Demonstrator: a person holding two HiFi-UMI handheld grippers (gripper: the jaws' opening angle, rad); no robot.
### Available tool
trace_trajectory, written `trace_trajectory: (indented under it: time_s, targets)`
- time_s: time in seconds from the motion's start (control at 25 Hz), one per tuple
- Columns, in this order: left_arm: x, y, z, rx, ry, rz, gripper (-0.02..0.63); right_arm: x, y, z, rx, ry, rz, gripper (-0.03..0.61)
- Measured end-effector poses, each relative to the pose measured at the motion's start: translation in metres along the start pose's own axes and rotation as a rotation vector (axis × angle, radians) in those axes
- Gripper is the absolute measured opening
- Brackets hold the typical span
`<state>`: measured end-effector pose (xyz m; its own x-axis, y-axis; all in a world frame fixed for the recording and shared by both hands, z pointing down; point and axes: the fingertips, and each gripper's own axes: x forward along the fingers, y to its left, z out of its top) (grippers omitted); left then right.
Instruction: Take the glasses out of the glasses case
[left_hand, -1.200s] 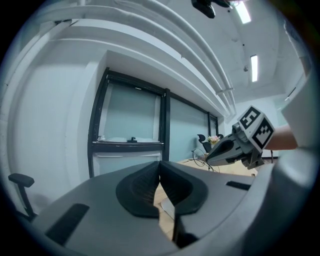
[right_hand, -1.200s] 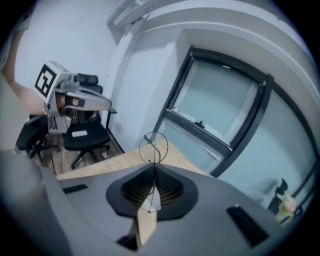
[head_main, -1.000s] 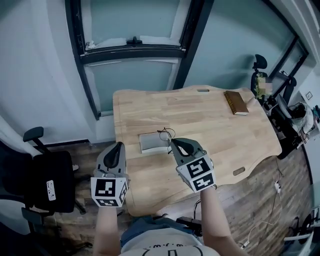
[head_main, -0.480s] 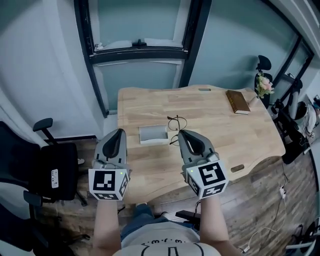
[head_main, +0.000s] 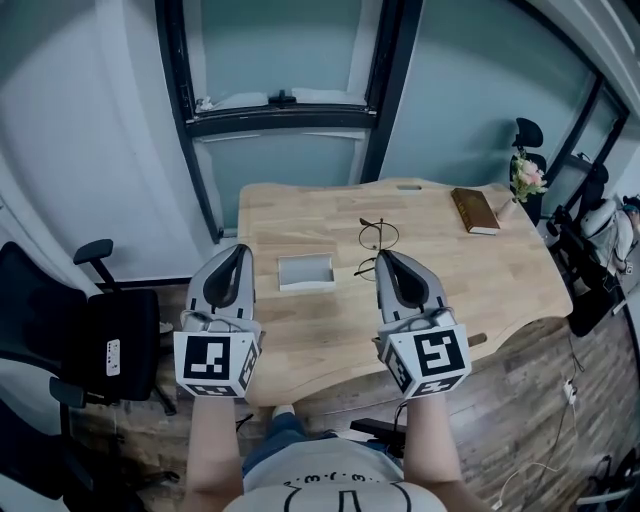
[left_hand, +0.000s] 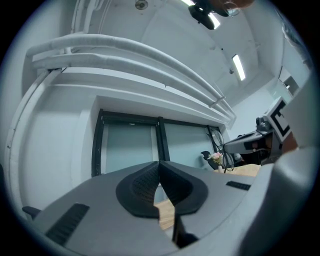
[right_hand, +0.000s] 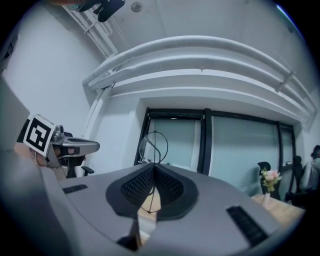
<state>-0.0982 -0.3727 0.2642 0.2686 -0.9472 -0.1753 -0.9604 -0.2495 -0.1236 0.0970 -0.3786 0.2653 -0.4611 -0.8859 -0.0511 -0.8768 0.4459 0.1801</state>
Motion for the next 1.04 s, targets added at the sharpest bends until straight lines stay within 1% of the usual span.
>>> trace_trajectory:
  time_s: [0.24, 0.68, 1.04]
  targets:
    - [0.007, -0.006, 0.008, 0.016, -0.017, -0.013, 0.017, -0.006, -0.014, 0.002, -0.006, -0.007, -0.038, 0.015]
    - [0.016, -0.008, 0.011, 0.036, -0.024, -0.025, 0.017, -0.001, -0.010, 0.000, -0.004, -0.011, -0.025, 0.015]
    - [0.017, -0.007, 0.011, 0.048, -0.032, -0.019, 0.017, 0.001, -0.010, 0.001, -0.012, -0.024, -0.027, 0.015]
